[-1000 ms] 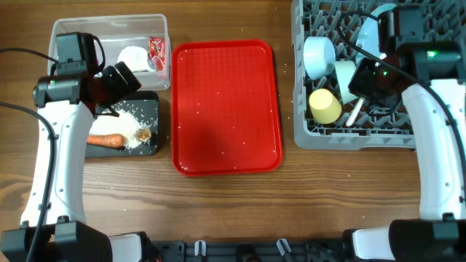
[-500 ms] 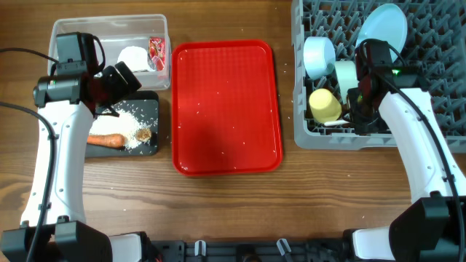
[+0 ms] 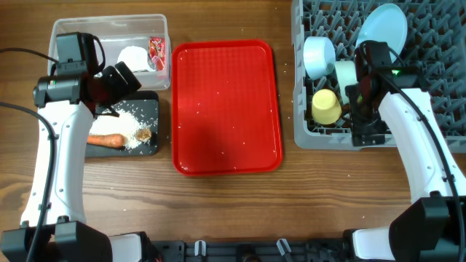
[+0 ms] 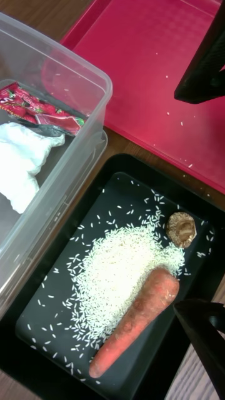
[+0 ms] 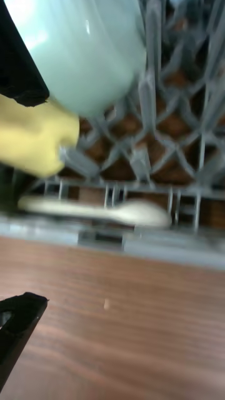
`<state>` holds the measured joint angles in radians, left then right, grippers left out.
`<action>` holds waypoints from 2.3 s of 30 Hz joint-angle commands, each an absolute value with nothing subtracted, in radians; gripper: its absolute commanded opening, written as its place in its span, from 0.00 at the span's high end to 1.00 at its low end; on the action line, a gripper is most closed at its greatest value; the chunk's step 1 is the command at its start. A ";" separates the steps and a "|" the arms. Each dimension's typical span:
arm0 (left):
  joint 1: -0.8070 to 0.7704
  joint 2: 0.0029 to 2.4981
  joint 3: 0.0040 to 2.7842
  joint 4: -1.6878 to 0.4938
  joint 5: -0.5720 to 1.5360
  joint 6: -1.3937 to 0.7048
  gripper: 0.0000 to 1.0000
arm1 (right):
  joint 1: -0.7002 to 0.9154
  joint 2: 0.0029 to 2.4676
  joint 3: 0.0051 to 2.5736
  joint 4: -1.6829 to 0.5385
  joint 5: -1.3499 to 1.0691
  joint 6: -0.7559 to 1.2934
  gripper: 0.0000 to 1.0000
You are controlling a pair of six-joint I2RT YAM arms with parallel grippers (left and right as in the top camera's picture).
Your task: Sort waste into correct bins and load items into the dishwasher rack
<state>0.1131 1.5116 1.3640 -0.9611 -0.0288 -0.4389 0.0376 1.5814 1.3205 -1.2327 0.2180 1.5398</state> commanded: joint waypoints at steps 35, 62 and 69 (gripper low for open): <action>0.116 1.492 1.357 -0.959 -0.039 -0.423 0.00 | 0.384 1.088 1.518 -1.139 -0.181 0.168 0.00; 0.116 1.492 1.357 -0.959 -0.038 -0.423 0.00 | 0.113 0.272 0.311 -0.234 -0.181 -0.026 0.00; 0.116 1.492 1.357 -0.959 -0.038 -0.423 0.00 | 0.101 0.062 0.104 -0.040 -0.182 -0.023 0.00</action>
<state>0.1131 1.5112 1.3640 -0.9615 -0.0288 -0.4389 0.1062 0.1299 0.1841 -0.1349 -0.1642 -0.0135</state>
